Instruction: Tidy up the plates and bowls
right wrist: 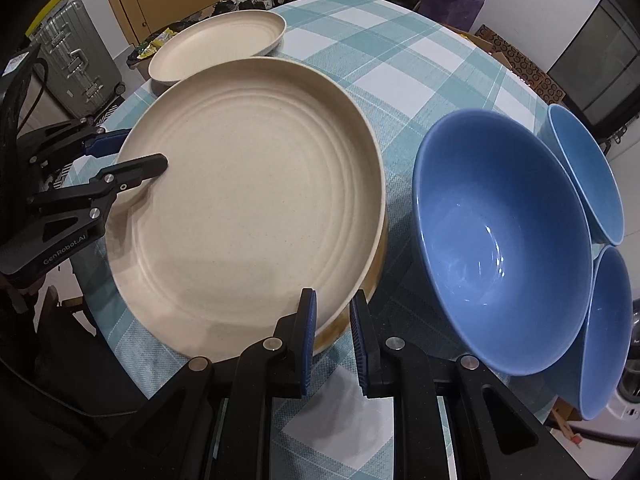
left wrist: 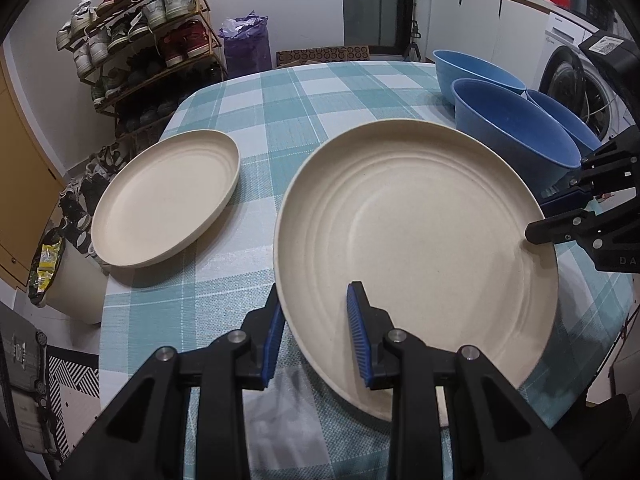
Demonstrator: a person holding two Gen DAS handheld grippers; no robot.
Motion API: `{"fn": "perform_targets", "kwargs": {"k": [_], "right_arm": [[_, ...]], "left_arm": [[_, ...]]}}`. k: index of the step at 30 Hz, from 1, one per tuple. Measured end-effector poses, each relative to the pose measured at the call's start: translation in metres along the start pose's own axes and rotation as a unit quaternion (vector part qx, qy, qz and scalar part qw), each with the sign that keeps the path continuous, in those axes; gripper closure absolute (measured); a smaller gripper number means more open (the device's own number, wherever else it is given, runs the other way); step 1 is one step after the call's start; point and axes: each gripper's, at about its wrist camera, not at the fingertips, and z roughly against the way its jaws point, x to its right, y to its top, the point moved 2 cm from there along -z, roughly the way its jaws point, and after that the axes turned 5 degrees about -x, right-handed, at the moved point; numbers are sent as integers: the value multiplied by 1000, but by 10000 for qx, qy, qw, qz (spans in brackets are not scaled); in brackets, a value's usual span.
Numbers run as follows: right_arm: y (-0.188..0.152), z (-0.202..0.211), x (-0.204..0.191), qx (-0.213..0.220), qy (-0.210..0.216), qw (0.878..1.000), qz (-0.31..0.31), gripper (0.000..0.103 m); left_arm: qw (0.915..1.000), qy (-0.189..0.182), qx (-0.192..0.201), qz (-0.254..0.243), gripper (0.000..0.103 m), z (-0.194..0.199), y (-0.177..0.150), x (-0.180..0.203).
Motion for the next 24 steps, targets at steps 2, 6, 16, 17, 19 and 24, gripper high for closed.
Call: {"fn": "perform_targets", "kwargs": {"k": [2, 6, 16, 17, 19, 24], "right_arm": [[-1, -2, 1, 5, -3, 10000, -16, 85], [-3, -5, 2, 21, -49, 10000, -56, 85], [-15, -10, 3, 115, -9, 9998, -163, 78], [-16, -11, 4, 124, 1, 9997, -187, 77], [-17, -13, 6, 166, 20, 9996, -234, 75], [-24, -15, 5, 311, 228, 9988, -297, 65]], "left_arm": [[10000, 8, -17, -13, 73, -3, -1, 1], [9999, 55, -35, -96, 72, -7, -2, 6], [9993, 211, -85, -284, 67, -17, -5, 15], [9994, 189, -83, -285, 66, -17, -5, 15], [9994, 151, -92, -291, 59, -17, -6, 16], [9994, 104, -29, -343, 53, -14, -7, 18]]}}
